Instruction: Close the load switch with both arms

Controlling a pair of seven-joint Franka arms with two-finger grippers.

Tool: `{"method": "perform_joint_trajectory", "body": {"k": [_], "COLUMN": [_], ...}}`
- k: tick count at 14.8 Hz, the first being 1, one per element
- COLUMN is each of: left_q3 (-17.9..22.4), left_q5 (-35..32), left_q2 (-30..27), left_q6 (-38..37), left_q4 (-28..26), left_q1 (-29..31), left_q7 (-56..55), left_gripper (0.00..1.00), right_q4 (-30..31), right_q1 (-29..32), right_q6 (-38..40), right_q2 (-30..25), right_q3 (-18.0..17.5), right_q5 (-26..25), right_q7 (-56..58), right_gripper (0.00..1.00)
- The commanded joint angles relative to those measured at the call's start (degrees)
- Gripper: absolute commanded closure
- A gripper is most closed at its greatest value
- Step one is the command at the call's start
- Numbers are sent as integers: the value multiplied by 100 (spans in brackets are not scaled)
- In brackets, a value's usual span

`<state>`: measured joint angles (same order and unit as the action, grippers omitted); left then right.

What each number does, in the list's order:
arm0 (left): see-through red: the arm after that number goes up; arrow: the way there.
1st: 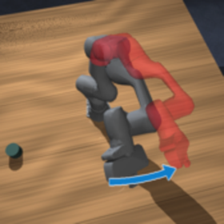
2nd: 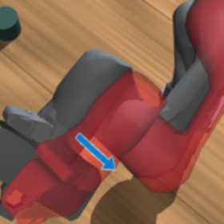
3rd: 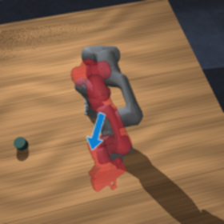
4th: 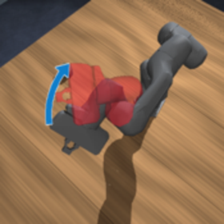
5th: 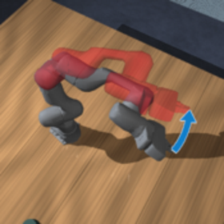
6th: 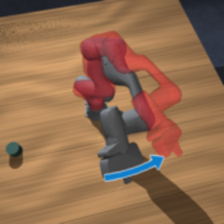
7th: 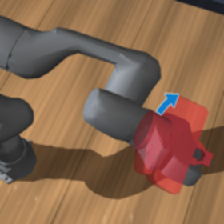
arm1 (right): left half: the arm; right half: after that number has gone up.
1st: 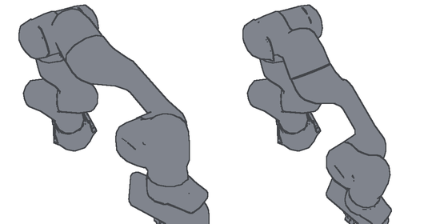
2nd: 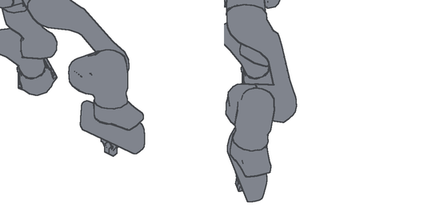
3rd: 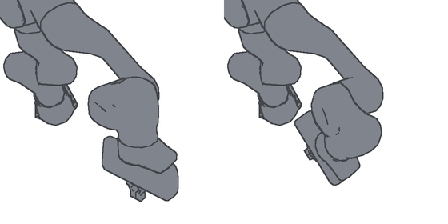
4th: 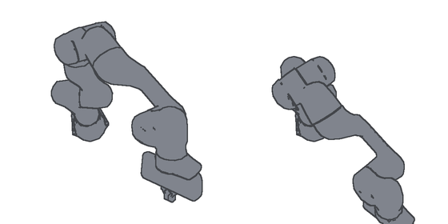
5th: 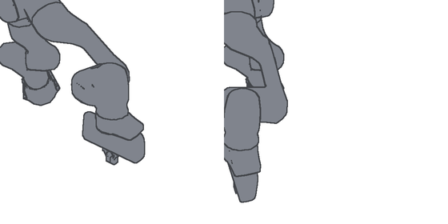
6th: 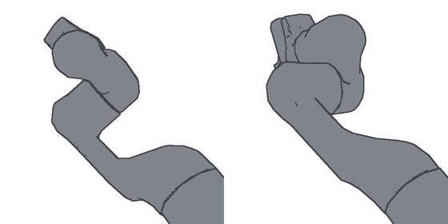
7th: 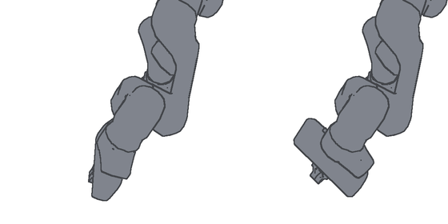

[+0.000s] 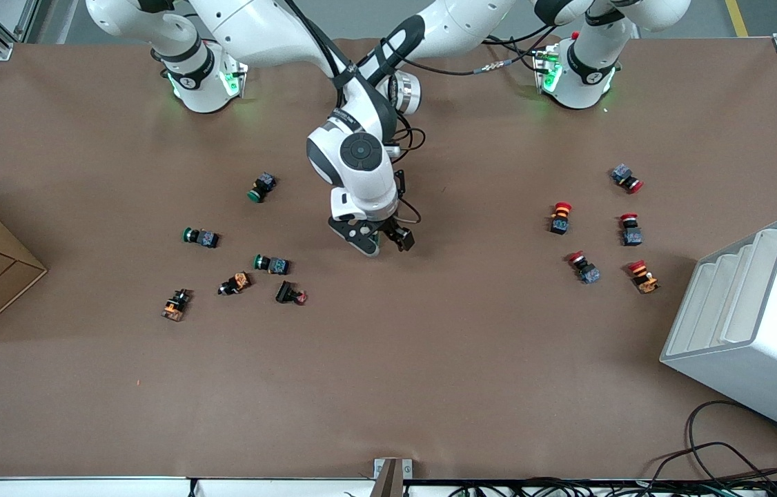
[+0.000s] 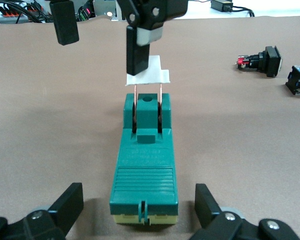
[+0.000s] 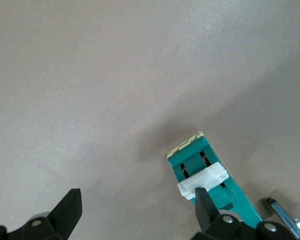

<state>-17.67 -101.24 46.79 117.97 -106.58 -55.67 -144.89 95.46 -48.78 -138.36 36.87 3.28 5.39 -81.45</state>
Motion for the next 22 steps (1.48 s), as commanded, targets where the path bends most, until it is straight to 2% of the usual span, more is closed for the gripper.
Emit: {"method": "perform_joint_trajectory", "body": {"k": [1, 5, 10, 17, 22], "left_q3": [1, 1, 1, 1, 1], "left_q5": [-132, -132, -132, -124, -124], "left_q2": [199, 199, 190, 190, 190], "left_q6": [77, 77, 68, 68, 68], "left_q4": [32, 32, 32, 32, 32], "left_q1": [-23, -23, -23, -23, -23], "left_q7": [-136, -136, -136, -145, -136], "left_gripper": [1, 1, 1, 1, 1], "right_q4": [-89, -97, -546, -844, -862], "right_q1": [158, 202, 369, 711, 1256], "right_q6": [-33, -68, -77, 1, 545], "right_q2": [127, 311, 672, 620, 401], "right_q3": [-38, -38, -38, -38, -38], "right_q5": [-38, -64, -73, -38, -29], "right_q7": [252, 288, 471, 902, 2087], "right_gripper": [0, 0, 0, 0, 0]}}
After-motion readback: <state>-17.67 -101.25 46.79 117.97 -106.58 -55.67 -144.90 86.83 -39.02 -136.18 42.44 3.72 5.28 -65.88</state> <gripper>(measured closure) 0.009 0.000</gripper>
